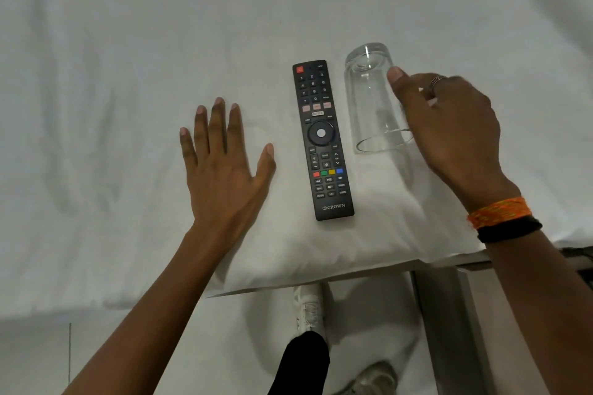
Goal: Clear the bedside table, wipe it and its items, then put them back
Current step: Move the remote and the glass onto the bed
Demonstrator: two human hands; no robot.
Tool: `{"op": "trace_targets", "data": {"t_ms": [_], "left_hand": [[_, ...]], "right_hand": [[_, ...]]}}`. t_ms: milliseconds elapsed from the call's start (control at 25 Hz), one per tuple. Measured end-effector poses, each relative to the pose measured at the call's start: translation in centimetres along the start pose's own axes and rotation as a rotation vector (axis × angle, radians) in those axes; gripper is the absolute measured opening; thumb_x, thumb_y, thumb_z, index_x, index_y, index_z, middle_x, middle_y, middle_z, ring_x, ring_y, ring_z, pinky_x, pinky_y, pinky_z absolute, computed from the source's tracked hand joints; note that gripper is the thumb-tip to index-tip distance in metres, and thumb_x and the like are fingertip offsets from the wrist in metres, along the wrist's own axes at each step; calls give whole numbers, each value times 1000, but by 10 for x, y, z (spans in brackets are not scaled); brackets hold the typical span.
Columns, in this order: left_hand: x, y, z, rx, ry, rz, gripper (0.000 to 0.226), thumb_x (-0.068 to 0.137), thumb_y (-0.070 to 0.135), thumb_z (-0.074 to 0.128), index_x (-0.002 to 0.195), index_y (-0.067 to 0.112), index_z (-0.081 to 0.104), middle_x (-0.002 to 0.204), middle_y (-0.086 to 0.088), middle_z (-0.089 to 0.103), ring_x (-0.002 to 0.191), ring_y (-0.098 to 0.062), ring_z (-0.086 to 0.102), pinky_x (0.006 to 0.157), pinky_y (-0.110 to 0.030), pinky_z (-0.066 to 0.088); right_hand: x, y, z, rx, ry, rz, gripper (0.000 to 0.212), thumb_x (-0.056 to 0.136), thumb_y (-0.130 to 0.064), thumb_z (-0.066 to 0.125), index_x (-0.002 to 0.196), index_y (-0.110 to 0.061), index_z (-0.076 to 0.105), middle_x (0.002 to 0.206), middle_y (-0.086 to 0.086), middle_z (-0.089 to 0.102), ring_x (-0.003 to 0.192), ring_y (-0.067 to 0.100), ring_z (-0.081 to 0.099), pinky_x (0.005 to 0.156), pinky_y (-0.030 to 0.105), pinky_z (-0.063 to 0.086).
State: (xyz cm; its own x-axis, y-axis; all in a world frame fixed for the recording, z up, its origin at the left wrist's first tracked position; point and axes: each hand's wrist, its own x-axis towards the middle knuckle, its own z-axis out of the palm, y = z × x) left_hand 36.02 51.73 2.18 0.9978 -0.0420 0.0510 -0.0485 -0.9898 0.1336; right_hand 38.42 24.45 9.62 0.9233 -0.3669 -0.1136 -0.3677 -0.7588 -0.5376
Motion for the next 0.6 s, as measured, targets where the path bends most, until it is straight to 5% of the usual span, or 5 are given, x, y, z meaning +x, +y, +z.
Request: {"op": "trace_targets", "data": {"t_ms": [160,360,600], "left_hand": [[-4,9,-7,-55,8,22,76,101,56,30,162,14,12,171,-10,9,159,-27,3,127,-54,9],[-34,61,-34,-314,240,238,59,103,29,46,153,-1,34,160,-25,31,153,-39,22,121,-61,20],[-118,184,-27,-492,108,631,54,97,18,54,145,-5,44,151,-29,42,149,-44,28,118,-66,26]], "right_hand": [[-18,43,5,-8,182,-190,53,98,-54,50,137,-20,57,143,5,49,135,23,42,107,40,43],[-57,107,2,-192,280,-292,55,97,-45,57,141,-12,53,154,17,42,145,34,38,118,54,30],[-127,192,-41,-115,422,-38,60,90,-39,66,143,-16,51,158,13,36,147,29,33,116,58,30]]}}
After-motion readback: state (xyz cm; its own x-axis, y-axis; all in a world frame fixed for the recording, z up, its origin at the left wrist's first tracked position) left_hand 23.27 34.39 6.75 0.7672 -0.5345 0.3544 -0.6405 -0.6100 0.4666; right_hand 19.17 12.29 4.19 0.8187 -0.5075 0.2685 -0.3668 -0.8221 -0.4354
